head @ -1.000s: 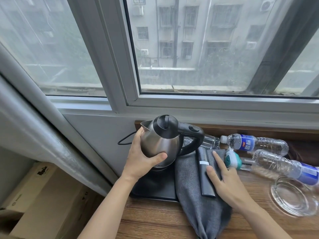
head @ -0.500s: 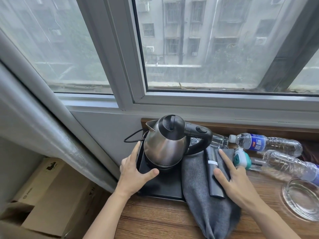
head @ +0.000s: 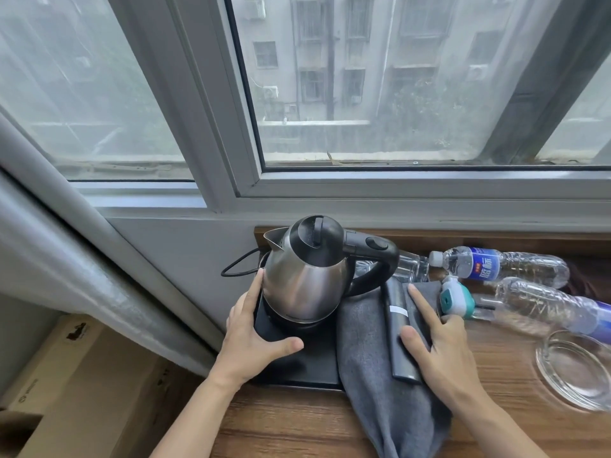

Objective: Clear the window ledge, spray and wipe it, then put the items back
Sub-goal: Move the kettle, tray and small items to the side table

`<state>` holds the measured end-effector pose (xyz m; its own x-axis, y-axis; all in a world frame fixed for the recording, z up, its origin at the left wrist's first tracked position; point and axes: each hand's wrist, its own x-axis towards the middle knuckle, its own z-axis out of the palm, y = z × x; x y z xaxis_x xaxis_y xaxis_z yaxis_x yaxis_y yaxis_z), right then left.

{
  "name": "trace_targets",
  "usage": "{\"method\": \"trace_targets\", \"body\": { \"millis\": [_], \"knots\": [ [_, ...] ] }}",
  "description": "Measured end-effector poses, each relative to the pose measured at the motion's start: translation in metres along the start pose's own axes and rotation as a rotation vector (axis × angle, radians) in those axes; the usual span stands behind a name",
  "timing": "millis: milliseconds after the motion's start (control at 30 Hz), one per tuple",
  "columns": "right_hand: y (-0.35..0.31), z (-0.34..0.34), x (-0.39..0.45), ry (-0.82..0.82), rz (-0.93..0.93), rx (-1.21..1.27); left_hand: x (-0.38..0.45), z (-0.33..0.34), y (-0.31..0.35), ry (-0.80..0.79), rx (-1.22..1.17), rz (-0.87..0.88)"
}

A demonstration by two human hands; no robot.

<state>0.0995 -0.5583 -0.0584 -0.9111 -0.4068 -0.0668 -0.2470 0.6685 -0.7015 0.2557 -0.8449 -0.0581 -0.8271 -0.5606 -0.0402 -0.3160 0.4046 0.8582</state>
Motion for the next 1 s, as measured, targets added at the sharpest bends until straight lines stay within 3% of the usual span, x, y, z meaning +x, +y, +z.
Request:
{"method": "trace_targets", "body": {
  "millis": [433, 1000],
  "knots": [
    [-0.021, -0.026, -0.007, 0.072, -0.048, 0.037, 0.002, -0.011, 0.018, 0.018, -0.142, 0.081],
    [-0.004, -0.162, -0.052, 0.329, 0.01, 0.196, 0.006, 0.026, 0.174, -0.192, -0.154, 0.31]
  ]
}}
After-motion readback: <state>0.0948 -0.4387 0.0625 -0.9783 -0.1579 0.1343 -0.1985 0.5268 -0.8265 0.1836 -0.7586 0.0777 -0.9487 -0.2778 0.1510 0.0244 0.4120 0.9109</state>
